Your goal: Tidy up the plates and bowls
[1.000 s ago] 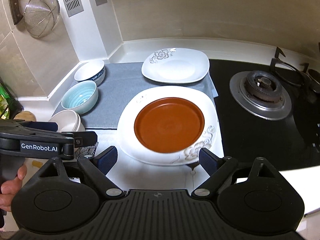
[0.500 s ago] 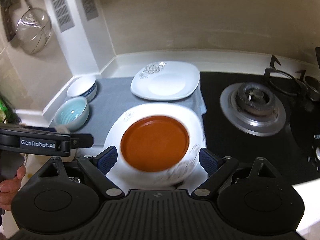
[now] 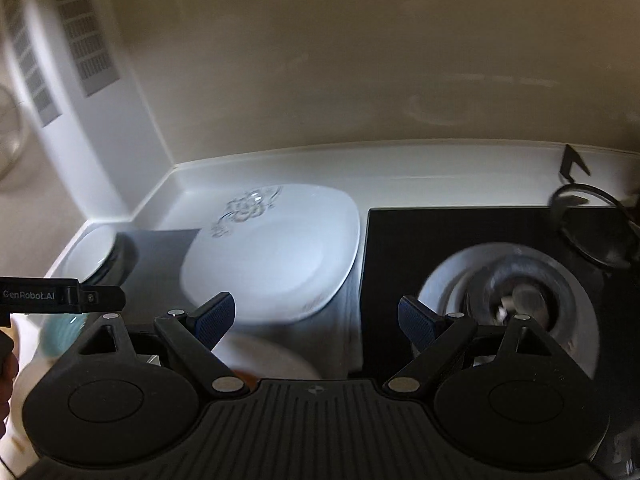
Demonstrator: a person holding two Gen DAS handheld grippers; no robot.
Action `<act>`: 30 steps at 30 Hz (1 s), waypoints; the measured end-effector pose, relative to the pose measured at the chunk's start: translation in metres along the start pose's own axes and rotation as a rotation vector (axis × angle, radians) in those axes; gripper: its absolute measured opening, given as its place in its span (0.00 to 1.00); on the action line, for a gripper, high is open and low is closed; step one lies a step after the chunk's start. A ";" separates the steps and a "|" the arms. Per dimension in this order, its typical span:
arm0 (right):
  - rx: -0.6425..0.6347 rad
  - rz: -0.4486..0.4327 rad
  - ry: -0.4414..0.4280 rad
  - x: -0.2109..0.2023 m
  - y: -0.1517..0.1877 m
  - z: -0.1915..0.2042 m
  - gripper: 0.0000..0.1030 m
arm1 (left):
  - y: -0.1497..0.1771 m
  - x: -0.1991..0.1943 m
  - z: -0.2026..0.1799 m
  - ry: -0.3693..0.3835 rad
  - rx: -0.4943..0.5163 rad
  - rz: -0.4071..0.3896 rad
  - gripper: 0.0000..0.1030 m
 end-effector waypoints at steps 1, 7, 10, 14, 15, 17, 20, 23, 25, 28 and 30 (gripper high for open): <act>0.002 0.002 -0.003 0.010 -0.004 -0.003 0.88 | -0.005 0.010 -0.003 -0.007 -0.005 -0.001 1.00; 0.016 0.029 -0.013 0.062 -0.020 -0.015 0.88 | -0.029 0.066 -0.010 -0.056 -0.039 0.013 1.00; 0.019 0.040 -0.025 0.085 -0.027 -0.019 0.88 | -0.037 0.086 -0.012 -0.058 -0.048 0.028 1.00; 0.022 0.054 -0.026 0.112 -0.034 -0.024 0.88 | -0.044 0.108 -0.014 -0.055 -0.054 0.044 1.00; 0.026 0.058 -0.025 0.118 -0.035 -0.025 0.88 | -0.045 0.113 -0.015 -0.055 -0.058 0.054 1.00; 0.035 0.066 -0.025 0.129 -0.037 -0.028 0.87 | -0.046 0.122 -0.015 -0.055 -0.063 0.071 1.00; 0.037 0.076 -0.024 0.143 -0.039 -0.031 0.87 | -0.048 0.134 -0.017 -0.047 -0.062 0.091 1.00; 0.041 0.091 -0.030 0.153 -0.038 -0.031 0.87 | -0.050 0.144 -0.016 -0.039 -0.068 0.115 1.00; 0.044 0.100 -0.036 0.158 -0.037 -0.030 0.87 | -0.049 0.148 -0.016 -0.031 -0.072 0.127 1.00; 0.040 0.111 -0.044 0.164 -0.034 -0.027 0.84 | -0.051 0.153 -0.016 -0.016 -0.078 0.140 1.00; 0.033 0.112 -0.057 0.167 -0.034 -0.024 0.63 | -0.052 0.153 -0.016 -0.007 -0.083 0.140 0.99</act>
Point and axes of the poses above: each gripper's, at about its wrist camera, not at the fingertips, and x roughly the way its jaws point, z to its left, y to its underside, the point moved 5 cm from there along x, roughly the way its jaws point, and after that the axes turned 9 degrees about -x, right-handed, at the moved point
